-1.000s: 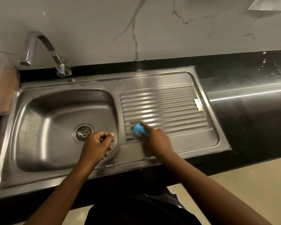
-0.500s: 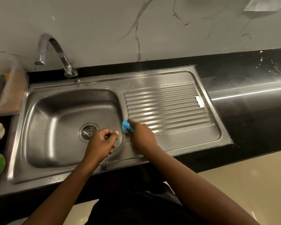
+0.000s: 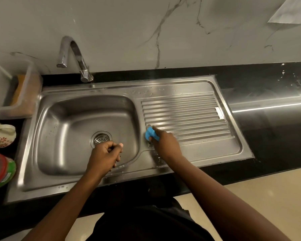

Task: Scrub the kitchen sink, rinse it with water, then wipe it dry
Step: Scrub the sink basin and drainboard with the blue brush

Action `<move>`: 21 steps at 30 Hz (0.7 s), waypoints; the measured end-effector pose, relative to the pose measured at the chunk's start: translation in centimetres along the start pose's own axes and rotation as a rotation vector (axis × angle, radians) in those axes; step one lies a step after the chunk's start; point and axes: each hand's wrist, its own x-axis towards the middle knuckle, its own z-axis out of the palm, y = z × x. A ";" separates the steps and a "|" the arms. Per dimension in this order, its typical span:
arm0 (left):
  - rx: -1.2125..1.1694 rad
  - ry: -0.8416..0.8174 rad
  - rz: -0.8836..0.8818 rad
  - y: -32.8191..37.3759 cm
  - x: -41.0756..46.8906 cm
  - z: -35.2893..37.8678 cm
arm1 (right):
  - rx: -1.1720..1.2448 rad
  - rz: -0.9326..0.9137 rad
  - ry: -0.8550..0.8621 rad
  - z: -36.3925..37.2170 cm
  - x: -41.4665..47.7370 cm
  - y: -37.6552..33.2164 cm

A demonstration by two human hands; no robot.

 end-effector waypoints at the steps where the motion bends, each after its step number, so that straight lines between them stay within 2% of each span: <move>1: 0.003 -0.001 0.003 -0.1 -0.1 -0.2 | -0.005 -0.016 -0.025 0.8 -0.4 -0.8; 7: -0.035 0.062 0.005 -1.1 -0.4 -2.2 | -0.127 -0.132 -0.166 3.3 -4.7 -1.4; 12: -0.062 0.106 -0.003 -2.7 -1.1 -4.4 | -0.014 -0.031 -0.123 1.8 -4.5 1.0; 15: -0.079 0.131 -0.010 -3.6 -1.4 -5.6 | 0.311 0.099 -0.114 0.8 -3.5 -0.3; 18: -0.112 0.181 -0.023 -4.4 -1.8 -7.0 | 0.780 0.272 -0.242 0.3 -3.1 -3.5; 21: -0.143 0.229 -0.053 -5.1 -2.3 -8.1 | 0.884 0.242 -0.335 0.5 -2.6 -6.7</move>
